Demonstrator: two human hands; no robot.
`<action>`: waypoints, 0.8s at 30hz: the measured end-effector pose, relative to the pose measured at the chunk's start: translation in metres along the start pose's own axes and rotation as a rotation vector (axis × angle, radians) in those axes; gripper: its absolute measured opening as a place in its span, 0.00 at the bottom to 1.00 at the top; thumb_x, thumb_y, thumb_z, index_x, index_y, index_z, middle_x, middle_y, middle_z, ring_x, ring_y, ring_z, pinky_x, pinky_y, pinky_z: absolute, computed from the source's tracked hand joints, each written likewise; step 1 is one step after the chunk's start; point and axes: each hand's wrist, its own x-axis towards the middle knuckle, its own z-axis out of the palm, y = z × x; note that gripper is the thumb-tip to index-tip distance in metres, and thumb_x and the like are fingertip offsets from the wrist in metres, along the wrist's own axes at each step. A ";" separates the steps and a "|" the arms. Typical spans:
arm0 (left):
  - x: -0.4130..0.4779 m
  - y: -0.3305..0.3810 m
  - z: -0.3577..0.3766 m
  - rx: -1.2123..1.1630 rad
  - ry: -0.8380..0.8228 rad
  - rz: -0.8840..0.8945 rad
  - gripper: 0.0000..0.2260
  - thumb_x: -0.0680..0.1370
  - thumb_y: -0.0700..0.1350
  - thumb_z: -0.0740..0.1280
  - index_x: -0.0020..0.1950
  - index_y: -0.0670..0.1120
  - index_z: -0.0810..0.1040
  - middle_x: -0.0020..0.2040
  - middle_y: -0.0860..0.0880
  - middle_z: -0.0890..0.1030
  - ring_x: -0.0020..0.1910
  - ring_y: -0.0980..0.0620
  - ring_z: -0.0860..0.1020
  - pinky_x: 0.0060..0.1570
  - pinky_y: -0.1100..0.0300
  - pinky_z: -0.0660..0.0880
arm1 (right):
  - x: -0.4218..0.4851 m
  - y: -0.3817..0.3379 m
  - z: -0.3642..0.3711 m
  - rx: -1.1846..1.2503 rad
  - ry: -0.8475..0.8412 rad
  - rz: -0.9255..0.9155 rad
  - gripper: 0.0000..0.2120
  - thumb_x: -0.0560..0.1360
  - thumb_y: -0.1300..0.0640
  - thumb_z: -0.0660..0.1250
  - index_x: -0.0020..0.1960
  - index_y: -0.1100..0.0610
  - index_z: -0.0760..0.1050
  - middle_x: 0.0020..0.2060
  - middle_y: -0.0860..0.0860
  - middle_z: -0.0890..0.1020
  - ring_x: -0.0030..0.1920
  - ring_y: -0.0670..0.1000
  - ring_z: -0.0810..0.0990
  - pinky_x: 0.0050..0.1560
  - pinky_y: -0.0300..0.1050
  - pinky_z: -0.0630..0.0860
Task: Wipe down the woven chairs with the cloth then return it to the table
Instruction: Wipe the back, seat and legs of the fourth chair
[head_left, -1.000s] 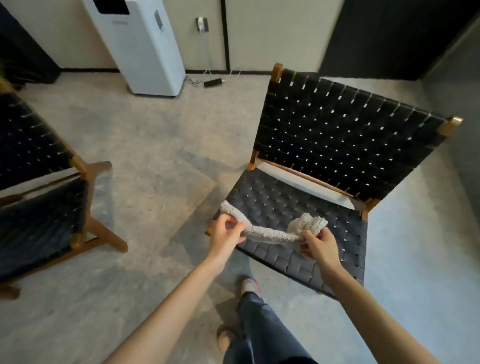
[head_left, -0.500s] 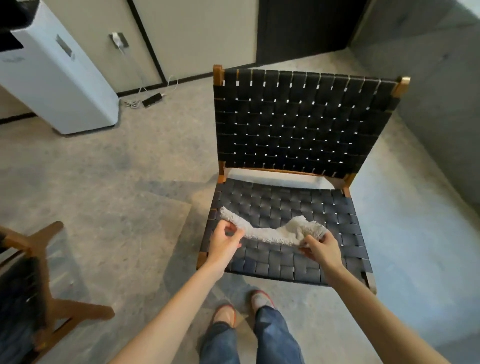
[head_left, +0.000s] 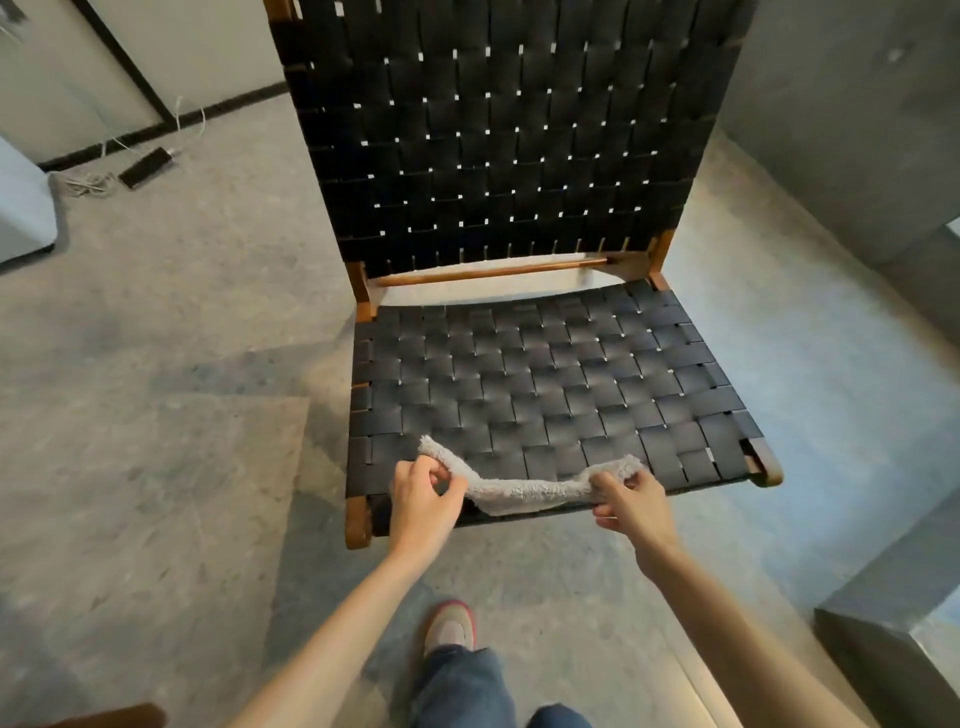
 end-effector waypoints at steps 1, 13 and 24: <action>0.007 -0.008 0.009 0.044 -0.006 0.030 0.06 0.76 0.45 0.66 0.43 0.47 0.70 0.49 0.50 0.65 0.51 0.51 0.66 0.50 0.63 0.62 | 0.008 0.005 0.005 0.007 0.013 -0.023 0.08 0.75 0.59 0.68 0.51 0.62 0.74 0.38 0.56 0.81 0.32 0.51 0.77 0.38 0.47 0.78; 0.086 -0.084 0.115 0.435 0.069 0.472 0.19 0.83 0.49 0.46 0.72 0.49 0.65 0.75 0.54 0.62 0.76 0.55 0.51 0.73 0.51 0.36 | 0.111 0.090 0.084 -0.871 -0.232 -0.860 0.23 0.81 0.43 0.52 0.73 0.51 0.66 0.77 0.50 0.56 0.77 0.54 0.48 0.75 0.50 0.47; 0.088 -0.069 0.158 0.247 0.171 0.677 0.11 0.83 0.49 0.50 0.50 0.44 0.68 0.53 0.48 0.67 0.51 0.53 0.67 0.50 0.61 0.64 | 0.134 0.119 0.078 -0.830 0.279 -1.193 0.07 0.77 0.60 0.58 0.53 0.58 0.70 0.51 0.53 0.71 0.51 0.53 0.65 0.49 0.46 0.61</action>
